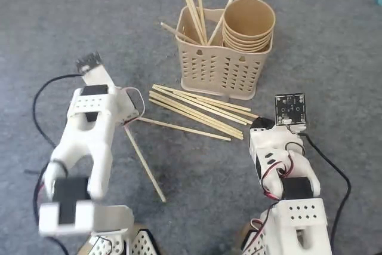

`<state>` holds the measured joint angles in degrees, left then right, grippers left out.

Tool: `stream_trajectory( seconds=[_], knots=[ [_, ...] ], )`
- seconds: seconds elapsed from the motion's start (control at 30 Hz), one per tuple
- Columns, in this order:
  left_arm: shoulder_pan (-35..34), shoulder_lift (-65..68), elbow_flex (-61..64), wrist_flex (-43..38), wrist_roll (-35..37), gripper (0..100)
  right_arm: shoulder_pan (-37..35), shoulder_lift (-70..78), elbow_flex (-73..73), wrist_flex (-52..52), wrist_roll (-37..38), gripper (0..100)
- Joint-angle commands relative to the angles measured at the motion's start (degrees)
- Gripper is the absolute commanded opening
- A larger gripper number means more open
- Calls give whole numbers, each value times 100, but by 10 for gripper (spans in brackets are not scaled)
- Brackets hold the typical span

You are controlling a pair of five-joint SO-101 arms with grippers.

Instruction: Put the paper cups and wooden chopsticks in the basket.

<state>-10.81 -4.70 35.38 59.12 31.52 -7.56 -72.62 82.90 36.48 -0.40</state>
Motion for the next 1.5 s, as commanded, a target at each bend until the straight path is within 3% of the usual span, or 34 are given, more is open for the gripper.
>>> stream_trajectory(
  seconds=[0.0,0.3,0.57,0.7,1.07,1.27,1.47],
  knots=[
    [0,-1451,215,70,-62,9,-4,-119,-53,-110,79,9],
    [0,-4598,268,-237,-571,10,-13,-119,-44,-110,79,9],
    [0,-6110,-75,-2136,-765,10,-13,-119,-44,-110,79,9],
    [264,-6119,-13,-3648,-1029,10,-13,-119,-44,-110,79,9],
    [1855,-5240,-13,-6541,-2207,10,-13,-119,-44,-119,79,9],
    [1943,-4000,-92,-7385,-2400,10,-13,-119,-44,-119,88,9],
    [1934,-2637,-919,-7490,-2409,10,-13,-119,-44,-119,88,9]
  ],
)
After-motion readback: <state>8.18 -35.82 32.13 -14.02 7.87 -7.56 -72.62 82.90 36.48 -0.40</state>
